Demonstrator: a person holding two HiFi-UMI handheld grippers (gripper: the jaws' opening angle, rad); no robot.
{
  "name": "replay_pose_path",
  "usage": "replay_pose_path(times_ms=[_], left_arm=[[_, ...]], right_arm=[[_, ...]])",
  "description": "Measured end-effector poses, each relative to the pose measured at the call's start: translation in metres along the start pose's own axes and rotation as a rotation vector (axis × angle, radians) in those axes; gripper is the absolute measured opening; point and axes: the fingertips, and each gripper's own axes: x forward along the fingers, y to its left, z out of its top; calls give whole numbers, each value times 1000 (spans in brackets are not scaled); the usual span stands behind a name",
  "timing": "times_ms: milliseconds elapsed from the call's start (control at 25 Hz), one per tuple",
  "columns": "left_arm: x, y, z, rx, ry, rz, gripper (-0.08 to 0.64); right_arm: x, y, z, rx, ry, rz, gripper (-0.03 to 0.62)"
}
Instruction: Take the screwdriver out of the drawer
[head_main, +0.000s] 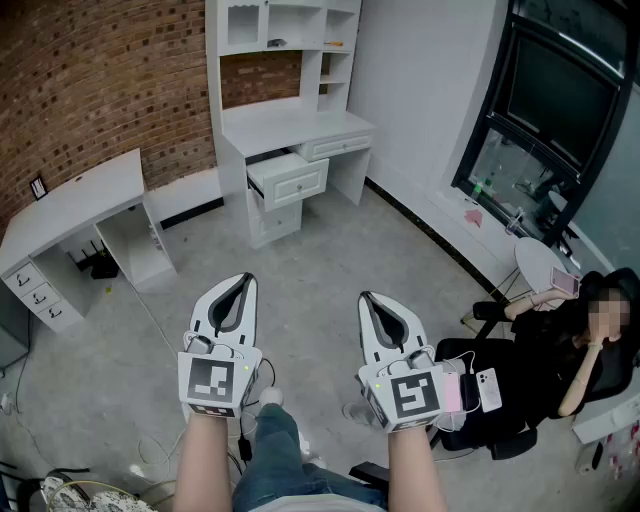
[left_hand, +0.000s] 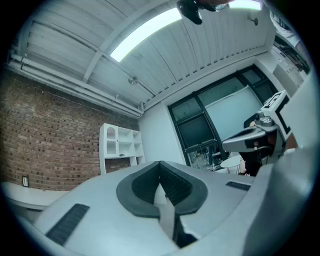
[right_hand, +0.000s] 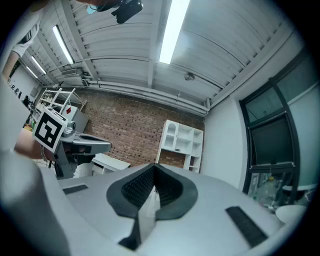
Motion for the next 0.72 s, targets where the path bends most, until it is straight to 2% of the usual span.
replay_pose_path(times_ms=[160, 360, 520, 720], left_arm=[[33, 7, -6, -14, -13, 1, 14], [86, 30, -26, -25, -16, -1, 14], [145, 70, -49, -27, 17, -4, 14], [226, 132, -71, -45, 10, -16, 14]], right_arm=[[29, -22, -7, -20, 16, -3, 9], [81, -44, -24, 8, 9, -4, 8], [151, -63, -35, 26, 0, -42, 9], [248, -81, -49, 38, 10, -59, 9]])
